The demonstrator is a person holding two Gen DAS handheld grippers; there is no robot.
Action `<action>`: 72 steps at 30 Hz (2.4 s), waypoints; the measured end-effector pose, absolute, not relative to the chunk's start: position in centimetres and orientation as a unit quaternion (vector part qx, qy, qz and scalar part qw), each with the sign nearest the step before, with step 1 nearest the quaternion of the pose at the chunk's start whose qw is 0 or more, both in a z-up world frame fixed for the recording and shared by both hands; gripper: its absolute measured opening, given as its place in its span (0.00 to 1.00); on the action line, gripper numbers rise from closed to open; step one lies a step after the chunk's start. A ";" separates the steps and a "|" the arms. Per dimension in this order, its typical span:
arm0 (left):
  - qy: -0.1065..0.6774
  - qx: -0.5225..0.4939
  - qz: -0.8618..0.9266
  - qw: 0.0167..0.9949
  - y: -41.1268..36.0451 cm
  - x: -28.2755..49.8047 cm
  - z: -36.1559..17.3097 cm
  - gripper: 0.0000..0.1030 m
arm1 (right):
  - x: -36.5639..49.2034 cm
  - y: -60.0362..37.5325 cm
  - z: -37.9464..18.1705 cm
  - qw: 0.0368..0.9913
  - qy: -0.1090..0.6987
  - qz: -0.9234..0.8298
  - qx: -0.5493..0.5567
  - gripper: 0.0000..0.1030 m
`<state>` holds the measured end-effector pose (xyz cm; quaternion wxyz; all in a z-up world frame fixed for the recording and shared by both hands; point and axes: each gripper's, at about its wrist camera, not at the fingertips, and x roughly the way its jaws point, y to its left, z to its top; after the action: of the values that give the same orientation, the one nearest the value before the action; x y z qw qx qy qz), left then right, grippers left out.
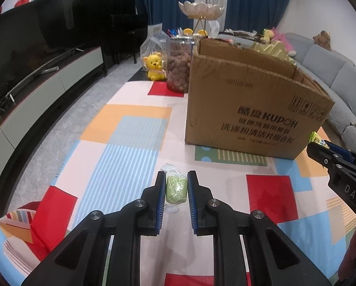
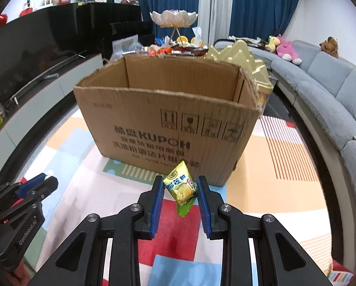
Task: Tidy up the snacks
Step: 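Lift both candies and carry them over the cardboard box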
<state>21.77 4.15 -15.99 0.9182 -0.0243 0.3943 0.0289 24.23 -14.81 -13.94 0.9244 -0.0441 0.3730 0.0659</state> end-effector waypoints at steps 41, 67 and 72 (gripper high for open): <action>0.311 -0.008 0.007 0.950 1.0 20.3 -5.5 0.18 | 20.0 -16.2 -5.0 0.952 0.298 0.069 -0.024 0.28; 0.293 0.004 -0.032 0.956 -1.4 27.9 -2.3 0.18 | 25.7 -17.3 -2.7 0.955 0.288 0.062 -0.027 0.28; 0.291 0.007 -0.035 0.956 -1.6 29.2 -2.2 0.18 | 26.5 -17.2 -2.6 0.955 0.288 0.061 -0.029 0.28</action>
<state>29.18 -1.63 -2.24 0.9561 0.0071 0.2910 -0.0346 26.45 -17.15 -2.62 0.9554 -0.0295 0.2876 0.0605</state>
